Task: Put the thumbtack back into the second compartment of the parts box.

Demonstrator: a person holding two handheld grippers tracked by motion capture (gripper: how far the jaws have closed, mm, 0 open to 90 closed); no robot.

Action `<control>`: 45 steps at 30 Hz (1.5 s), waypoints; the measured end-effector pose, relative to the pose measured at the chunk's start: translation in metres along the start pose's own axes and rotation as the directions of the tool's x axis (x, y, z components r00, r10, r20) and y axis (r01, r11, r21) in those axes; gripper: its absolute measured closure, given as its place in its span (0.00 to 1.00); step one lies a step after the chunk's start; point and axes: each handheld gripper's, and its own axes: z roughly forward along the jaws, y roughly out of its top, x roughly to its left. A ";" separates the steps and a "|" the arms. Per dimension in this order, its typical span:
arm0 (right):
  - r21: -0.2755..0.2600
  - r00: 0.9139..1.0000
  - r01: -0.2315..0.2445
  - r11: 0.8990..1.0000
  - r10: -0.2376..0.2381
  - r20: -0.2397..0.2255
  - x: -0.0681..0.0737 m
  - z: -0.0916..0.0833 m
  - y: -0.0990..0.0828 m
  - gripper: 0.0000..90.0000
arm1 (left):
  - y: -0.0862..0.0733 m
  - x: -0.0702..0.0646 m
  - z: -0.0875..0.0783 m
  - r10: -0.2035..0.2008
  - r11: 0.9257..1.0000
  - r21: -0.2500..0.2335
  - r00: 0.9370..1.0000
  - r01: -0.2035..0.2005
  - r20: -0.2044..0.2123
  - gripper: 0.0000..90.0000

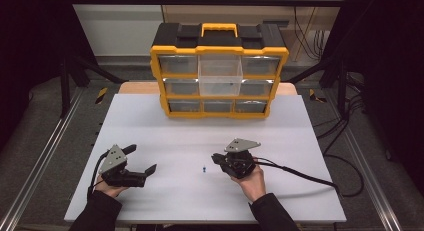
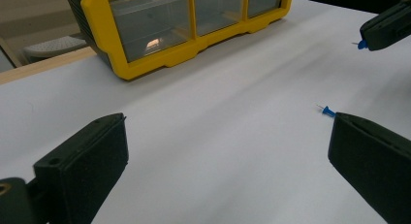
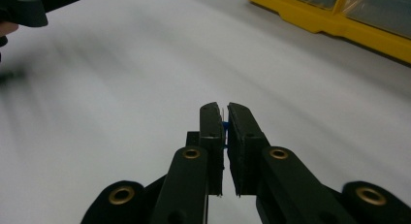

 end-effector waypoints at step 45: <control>-0.177 0.999 -0.028 0.984 0.034 0.032 -0.033 -0.060 0.043 0.95 | 0.000 0.001 0.000 -0.005 1.000 0.002 1.000 0.005 0.001 0.01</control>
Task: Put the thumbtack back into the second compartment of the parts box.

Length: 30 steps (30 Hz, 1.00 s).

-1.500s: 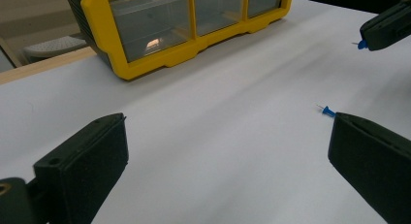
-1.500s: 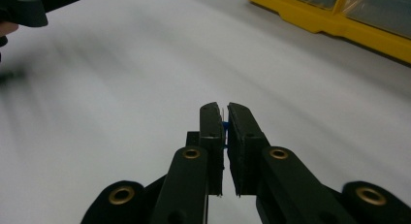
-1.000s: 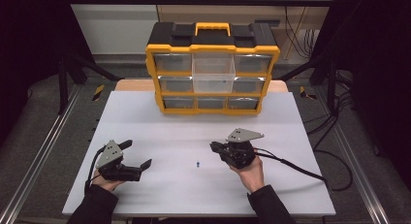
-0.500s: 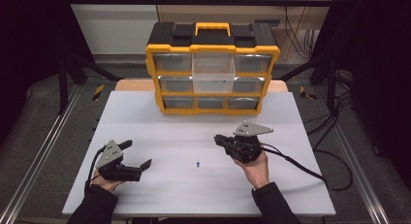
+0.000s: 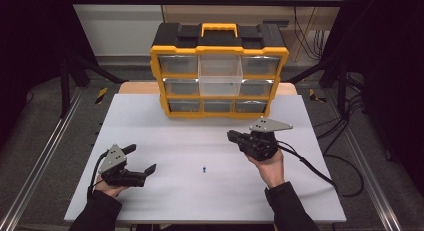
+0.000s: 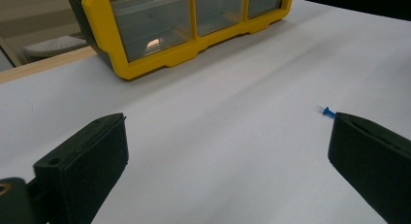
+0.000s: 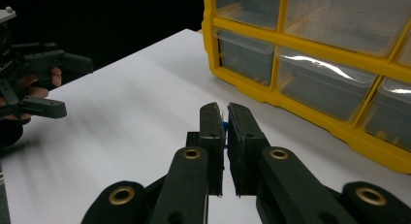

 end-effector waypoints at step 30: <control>-0.061 0.998 0.049 0.997 -0.047 0.029 -0.004 -0.011 0.046 0.95 | 0.000 0.001 0.000 -0.001 1.000 0.000 1.000 0.001 -0.001 0.01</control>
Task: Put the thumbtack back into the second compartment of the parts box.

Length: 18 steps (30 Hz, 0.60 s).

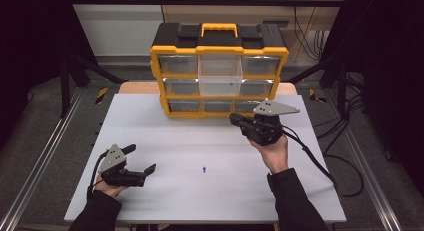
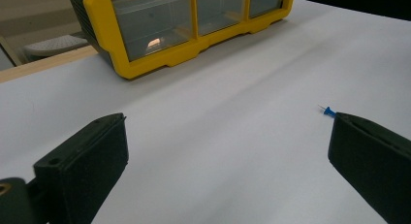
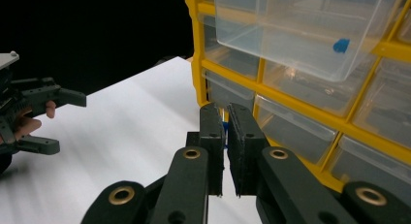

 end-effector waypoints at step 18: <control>-0.034 1.000 0.006 0.999 -0.006 0.007 -0.005 -0.005 0.027 0.95 | 0.000 0.000 0.000 -0.001 1.000 0.002 1.000 0.001 0.000 0.01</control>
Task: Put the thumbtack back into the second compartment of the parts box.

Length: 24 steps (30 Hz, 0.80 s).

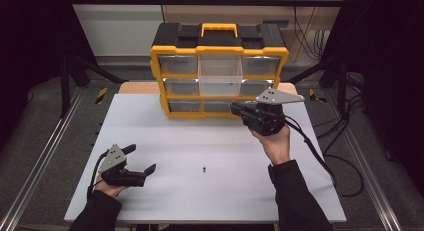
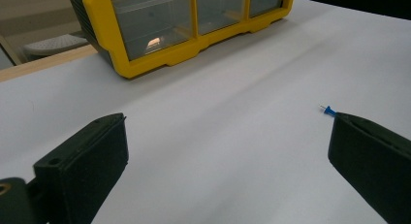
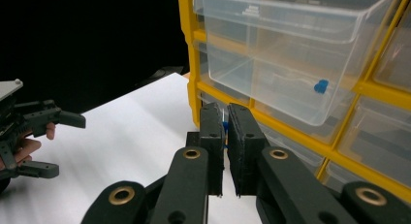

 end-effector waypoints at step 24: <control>-0.041 1.000 0.027 0.999 -0.027 0.014 -0.001 -0.003 0.040 0.95 | 0.000 0.000 0.000 -0.002 1.000 -0.001 1.000 0.002 0.002 0.01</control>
